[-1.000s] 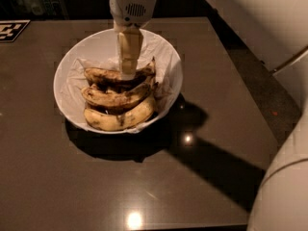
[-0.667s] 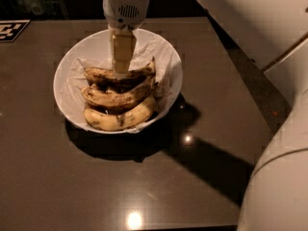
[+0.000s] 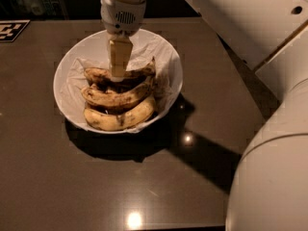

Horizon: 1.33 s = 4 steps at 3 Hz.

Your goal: Pick banana from white bowl

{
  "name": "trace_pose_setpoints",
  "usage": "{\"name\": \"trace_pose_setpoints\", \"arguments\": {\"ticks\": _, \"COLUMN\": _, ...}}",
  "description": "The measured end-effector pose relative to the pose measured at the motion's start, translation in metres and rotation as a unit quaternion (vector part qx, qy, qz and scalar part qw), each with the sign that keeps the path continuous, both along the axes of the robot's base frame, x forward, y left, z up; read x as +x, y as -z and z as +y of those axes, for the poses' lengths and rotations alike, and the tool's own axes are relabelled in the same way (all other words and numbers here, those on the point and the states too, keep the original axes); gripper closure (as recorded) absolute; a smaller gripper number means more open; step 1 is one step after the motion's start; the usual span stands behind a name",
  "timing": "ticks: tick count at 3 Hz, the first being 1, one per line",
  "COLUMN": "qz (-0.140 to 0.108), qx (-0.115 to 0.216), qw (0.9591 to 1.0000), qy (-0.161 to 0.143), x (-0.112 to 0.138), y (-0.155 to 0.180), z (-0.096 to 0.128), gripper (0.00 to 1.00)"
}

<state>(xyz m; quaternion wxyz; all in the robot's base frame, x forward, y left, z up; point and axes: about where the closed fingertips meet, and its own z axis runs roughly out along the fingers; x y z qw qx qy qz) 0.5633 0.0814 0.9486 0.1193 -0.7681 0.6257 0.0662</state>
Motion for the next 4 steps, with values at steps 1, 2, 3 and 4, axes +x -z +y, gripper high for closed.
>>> {"name": "trace_pose_setpoints", "arguments": {"ticks": 1, "qz": 0.015, "qx": -0.004, "qw": 0.9999, "qy": 0.005, "x": 0.006, "y": 0.013, "z": -0.001, "gripper": 0.36}}
{"name": "trace_pose_setpoints", "arguments": {"ticks": 2, "qz": 0.031, "qx": -0.010, "qw": 0.9993, "qy": 0.015, "x": 0.014, "y": 0.029, "z": -0.006, "gripper": 0.35}}
{"name": "trace_pose_setpoints", "arguments": {"ticks": 3, "qz": 0.054, "qx": -0.021, "qw": 0.9980, "qy": 0.026, "x": 0.019, "y": 0.052, "z": -0.013, "gripper": 0.36}}
{"name": "trace_pose_setpoints", "arguments": {"ticks": 4, "qz": 0.044, "qx": -0.010, "qw": 0.9986, "qy": 0.027, "x": 0.025, "y": 0.052, "z": -0.006, "gripper": 0.54}}
